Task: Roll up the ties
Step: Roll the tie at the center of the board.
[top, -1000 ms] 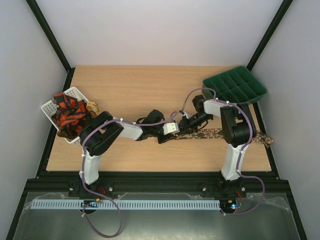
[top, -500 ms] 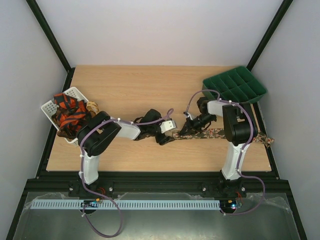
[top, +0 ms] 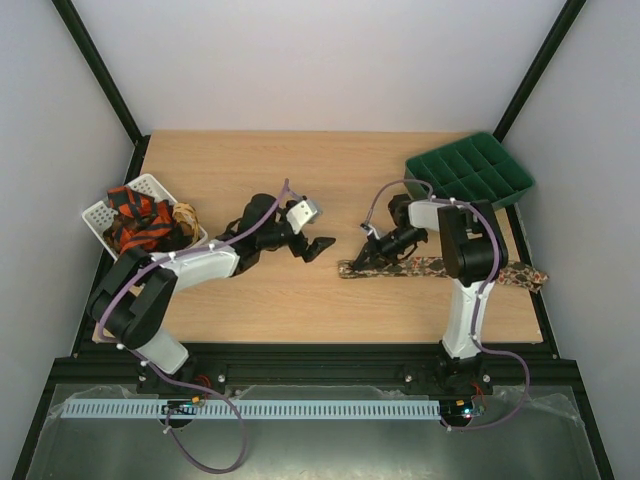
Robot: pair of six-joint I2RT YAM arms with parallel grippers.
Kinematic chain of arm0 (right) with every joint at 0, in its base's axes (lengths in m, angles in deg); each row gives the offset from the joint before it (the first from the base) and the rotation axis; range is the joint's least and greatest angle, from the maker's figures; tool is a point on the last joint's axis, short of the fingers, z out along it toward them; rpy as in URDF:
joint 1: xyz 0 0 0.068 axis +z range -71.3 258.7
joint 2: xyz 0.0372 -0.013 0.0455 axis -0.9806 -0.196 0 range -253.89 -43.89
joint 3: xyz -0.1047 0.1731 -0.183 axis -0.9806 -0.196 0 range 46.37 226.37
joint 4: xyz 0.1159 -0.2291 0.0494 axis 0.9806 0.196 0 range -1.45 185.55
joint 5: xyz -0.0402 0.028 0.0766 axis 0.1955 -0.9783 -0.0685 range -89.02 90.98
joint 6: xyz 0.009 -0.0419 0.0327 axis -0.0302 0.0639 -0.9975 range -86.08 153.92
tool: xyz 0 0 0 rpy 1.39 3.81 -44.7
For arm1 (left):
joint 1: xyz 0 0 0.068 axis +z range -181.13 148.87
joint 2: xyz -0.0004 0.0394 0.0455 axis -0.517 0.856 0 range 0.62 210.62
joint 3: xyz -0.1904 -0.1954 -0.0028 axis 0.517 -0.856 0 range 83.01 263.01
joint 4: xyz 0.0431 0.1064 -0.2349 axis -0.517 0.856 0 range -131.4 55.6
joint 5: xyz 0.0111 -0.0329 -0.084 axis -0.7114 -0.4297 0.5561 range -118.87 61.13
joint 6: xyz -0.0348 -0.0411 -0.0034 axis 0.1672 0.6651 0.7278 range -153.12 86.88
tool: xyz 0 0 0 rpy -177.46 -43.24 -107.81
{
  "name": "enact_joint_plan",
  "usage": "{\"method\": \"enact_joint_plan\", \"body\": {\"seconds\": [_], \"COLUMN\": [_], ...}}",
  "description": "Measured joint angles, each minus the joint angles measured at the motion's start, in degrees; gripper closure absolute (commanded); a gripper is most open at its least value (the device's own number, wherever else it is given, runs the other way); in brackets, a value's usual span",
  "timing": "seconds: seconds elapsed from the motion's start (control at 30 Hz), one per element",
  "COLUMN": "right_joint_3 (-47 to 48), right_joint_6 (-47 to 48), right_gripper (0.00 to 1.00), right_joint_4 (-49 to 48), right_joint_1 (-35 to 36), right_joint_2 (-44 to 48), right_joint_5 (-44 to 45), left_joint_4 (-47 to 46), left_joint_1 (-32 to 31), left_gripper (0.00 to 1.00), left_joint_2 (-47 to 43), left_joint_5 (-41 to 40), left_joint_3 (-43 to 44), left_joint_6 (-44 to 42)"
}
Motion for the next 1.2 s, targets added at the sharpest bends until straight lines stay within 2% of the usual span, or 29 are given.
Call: {"method": "enact_joint_plan", "body": {"seconds": [0.13, 0.33, 0.6, 0.77, 0.83, 0.93, 0.97, 1.07, 1.2], "right_joint_3": [2.45, 4.09, 4.26, 4.44, 4.48, 4.7, 4.83, 5.6, 5.77], "right_joint_6": [0.42, 1.4, 1.92, 1.92, 1.9, 1.77, 1.4, 0.2, -1.97], "right_gripper": [0.99, 0.99, 0.99, 0.98, 0.93, 0.79, 0.72, 0.64, 0.6], "right_joint_4": [-0.22, -0.26, -0.13, 0.13, 0.2, 0.57, 0.83, 1.88, 2.56], "right_joint_1": [2.78, 5.86, 6.47, 6.47, 6.47, 6.47, 6.47, 6.36, 6.36], "right_joint_2": [-2.38, -4.87, -5.27, -5.42, -5.42, -5.42, -5.42, -4.81, -2.4], "right_joint_5": [-2.29, -5.62, -6.16, -6.23, -6.21, -5.92, -5.99, -6.03, -3.15], "left_joint_4": [-1.16, -7.32, -12.76, -14.99, -15.45, -15.61, -15.39, -15.15, -14.51], "left_joint_1": [1.77, -0.68, -2.29, -4.02, -4.92, -5.38, -5.38, -5.62, -5.9], "left_gripper": [0.01, 0.05, 0.3, 0.44, 0.53, 0.68, 0.71, 0.73, 0.74], "left_joint_2": [0.17, 2.67, 15.39, 18.69, 19.52, 20.37, 20.46, 20.48, 20.46], "left_joint_5": [3.3, 4.74, 7.28, 7.43, 6.82, 5.35, 5.22, 4.42, 3.43], "left_joint_3": [-0.68, -11.21, -9.11, -7.28, -6.88, -6.16, -5.9, -5.7, -5.33], "left_joint_6": [0.55, -4.11, -8.55, -10.34, -11.26, -12.59, -12.79, -13.68, -14.38]}}
